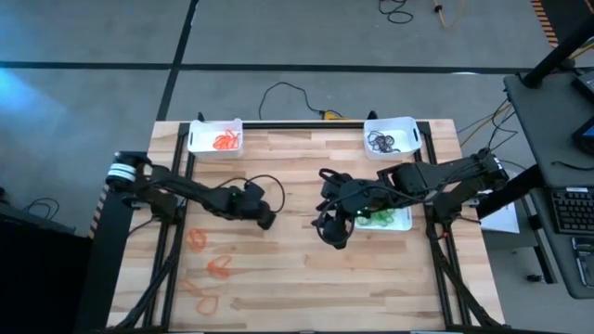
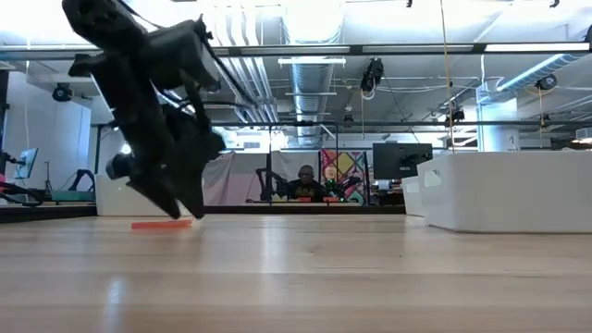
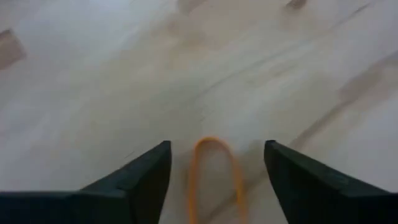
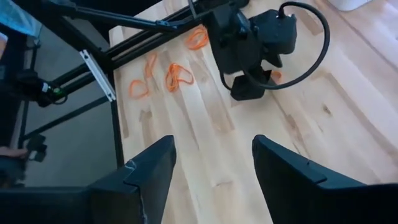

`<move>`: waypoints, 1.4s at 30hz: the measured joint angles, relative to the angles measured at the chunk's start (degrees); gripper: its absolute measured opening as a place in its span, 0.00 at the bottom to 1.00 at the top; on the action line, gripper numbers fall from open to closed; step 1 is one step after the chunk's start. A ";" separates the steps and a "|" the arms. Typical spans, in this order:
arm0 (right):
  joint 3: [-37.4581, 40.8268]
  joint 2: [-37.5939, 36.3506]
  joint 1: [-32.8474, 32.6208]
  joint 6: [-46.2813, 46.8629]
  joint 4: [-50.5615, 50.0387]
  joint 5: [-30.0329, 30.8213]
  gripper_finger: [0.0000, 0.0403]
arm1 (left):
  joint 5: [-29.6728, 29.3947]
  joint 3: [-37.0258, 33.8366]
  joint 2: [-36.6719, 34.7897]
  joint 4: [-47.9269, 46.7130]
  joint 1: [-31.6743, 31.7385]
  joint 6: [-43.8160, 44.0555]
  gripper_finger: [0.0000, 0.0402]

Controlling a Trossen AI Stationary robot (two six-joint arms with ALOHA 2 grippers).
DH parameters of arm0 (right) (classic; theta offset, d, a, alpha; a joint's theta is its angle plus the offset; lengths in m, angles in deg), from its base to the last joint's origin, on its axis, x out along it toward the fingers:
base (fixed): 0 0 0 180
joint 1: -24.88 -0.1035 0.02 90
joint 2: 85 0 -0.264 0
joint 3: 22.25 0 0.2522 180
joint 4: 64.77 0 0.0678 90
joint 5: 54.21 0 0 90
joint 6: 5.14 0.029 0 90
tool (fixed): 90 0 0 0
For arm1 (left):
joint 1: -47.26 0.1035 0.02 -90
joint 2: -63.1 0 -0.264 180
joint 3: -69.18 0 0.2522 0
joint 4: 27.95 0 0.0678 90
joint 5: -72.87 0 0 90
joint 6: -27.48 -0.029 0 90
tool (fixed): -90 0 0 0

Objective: Sort rubber bands into baskets
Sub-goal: Put the orange rubber band into the top left white bin

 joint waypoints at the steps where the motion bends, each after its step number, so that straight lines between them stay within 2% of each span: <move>1: 0.00 0.00 -0.02 0.37 0.00 -0.04 0.52 | -0.40 0.00 0.71 -0.28 0.00 0.51 0.61; 3: 0.00 0.00 -0.09 1.07 0.00 -0.82 0.52 | -0.84 0.00 1.90 -0.15 0.00 1.65 0.61; 6: 0.00 -0.02 -0.11 1.76 0.02 -1.37 0.52 | -2.09 -0.28 3.29 -0.11 -0.42 4.82 0.54; 13: 0.00 -0.02 -0.09 3.54 0.11 -1.57 0.52 | -3.26 -0.50 4.85 -0.39 -2.59 7.67 0.22; 16: -0.05 -0.09 -0.09 4.60 0.14 -3.75 0.52 | -2.76 -0.52 4.88 -2.01 -3.15 7.75 0.06; 17: -0.31 -0.09 -0.09 4.85 -0.08 -4.37 0.52 | -2.45 -0.52 4.78 -2.86 -3.17 7.72 0.03; 20: -1.61 -0.20 -0.09 4.90 -0.56 -6.62 0.52 | -1.73 -0.53 4.15 -5.58 -3.17 6.69 0.02; 23: -3.88 -0.77 -0.09 3.21 -5.39 -10.21 0.52 | -0.63 -0.60 2.11 -8.13 -3.08 5.36 0.00; 26: -5.62 -1.84 -0.05 1.03 -11.09 -10.04 0.52 | 0.65 -0.81 -1.75 -12.37 -1.68 3.91 0.00; 31: -5.88 -3.95 2.52 -0.46 -16.82 -9.92 0.52 | -1.93 0.16 -11.47 -19.37 4.91 0.05 0.00; 35: -5.84 -5.57 5.77 -3.56 -20.81 -9.81 0.52 | -3.85 2.64 -19.40 -22.97 12.64 -8.79 0.00; 38: -5.73 -6.28 9.77 -8.04 -22.35 -9.93 0.49 | -4.79 5.04 -22.72 -23.49 21.25 -17.04 0.00; 42: -5.62 -6.80 15.79 -16.68 -22.16 -9.55 0.40 | -4.76 9.80 -22.83 -22.52 35.06 -27.43 0.00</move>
